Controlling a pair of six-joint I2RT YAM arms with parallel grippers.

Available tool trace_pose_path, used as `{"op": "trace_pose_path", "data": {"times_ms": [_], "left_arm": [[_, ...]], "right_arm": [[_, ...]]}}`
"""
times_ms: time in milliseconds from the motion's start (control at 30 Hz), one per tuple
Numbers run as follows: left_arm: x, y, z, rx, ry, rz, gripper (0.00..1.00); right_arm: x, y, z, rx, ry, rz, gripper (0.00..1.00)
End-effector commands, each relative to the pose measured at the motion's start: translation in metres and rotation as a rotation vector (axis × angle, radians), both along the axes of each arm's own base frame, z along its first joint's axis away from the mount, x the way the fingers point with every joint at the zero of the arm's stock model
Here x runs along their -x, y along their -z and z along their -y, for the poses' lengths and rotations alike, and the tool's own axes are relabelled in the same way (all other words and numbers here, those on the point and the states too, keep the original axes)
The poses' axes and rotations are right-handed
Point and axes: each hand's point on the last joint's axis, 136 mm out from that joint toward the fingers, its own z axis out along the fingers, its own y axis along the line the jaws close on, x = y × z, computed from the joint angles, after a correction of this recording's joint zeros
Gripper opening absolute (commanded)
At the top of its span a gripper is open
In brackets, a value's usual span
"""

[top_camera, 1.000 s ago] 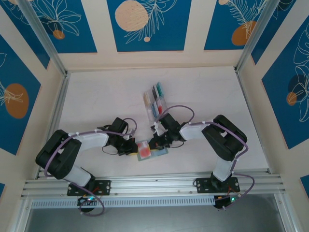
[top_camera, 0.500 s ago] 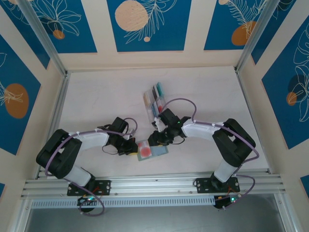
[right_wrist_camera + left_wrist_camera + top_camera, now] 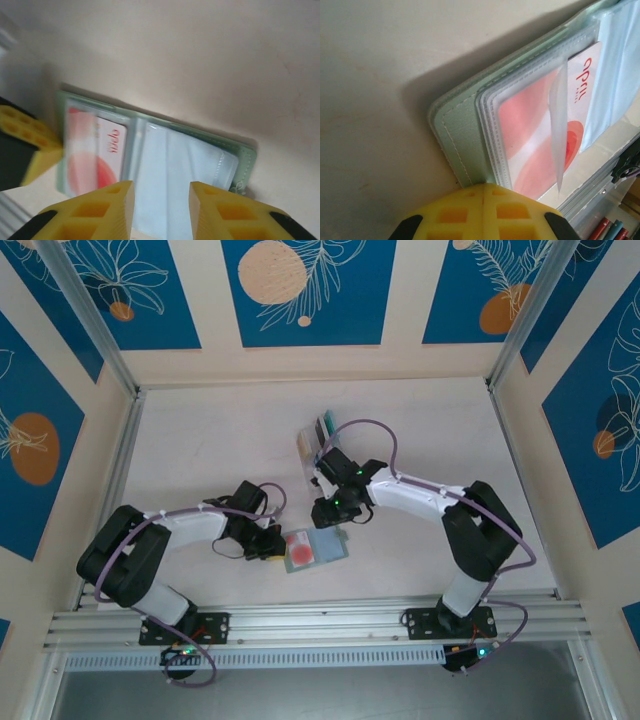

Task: Put the credit cards into the card holder
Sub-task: Flip over the card slot in the card holder.

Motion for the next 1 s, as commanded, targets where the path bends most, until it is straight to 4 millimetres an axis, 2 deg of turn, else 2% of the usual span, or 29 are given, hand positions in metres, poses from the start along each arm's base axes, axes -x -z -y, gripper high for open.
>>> {"op": "trace_pose_path", "data": {"times_ms": [0, 367, 467, 533, 600, 733, 967], "left_arm": [[-0.006, 0.014, -0.007, -0.070, 0.011, 0.040, 0.00], [-0.007, 0.012, -0.005, -0.059, 0.008, 0.041, 0.00], [-0.007, 0.013, -0.005, -0.059, 0.008, 0.039, 0.00], [-0.006, 0.013, -0.005, -0.058, 0.009, 0.038, 0.00], [-0.006, 0.014, -0.005, -0.061, 0.009, 0.037, 0.00], [-0.006, 0.017, -0.006, -0.064, 0.013, 0.037, 0.00], [-0.003, 0.022, -0.006, -0.063, 0.010, 0.027, 0.00]], "right_arm": [[0.007, 0.014, 0.008, 0.104, -0.047, -0.004, 0.36], [0.019, 0.052, 0.007, 0.209, -0.072, -0.013, 0.37], [0.024, 0.061, 0.009, 0.244, -0.077, -0.021, 0.29], [0.027, 0.061, 0.008, 0.244, -0.078, -0.021, 0.21], [0.026, 0.055, 0.007, 0.229, -0.071, -0.012, 0.09], [0.022, 0.036, 0.002, 0.177, -0.061, 0.007, 0.00], [0.021, 0.005, -0.018, 0.045, -0.059, -0.017, 0.00]]}}
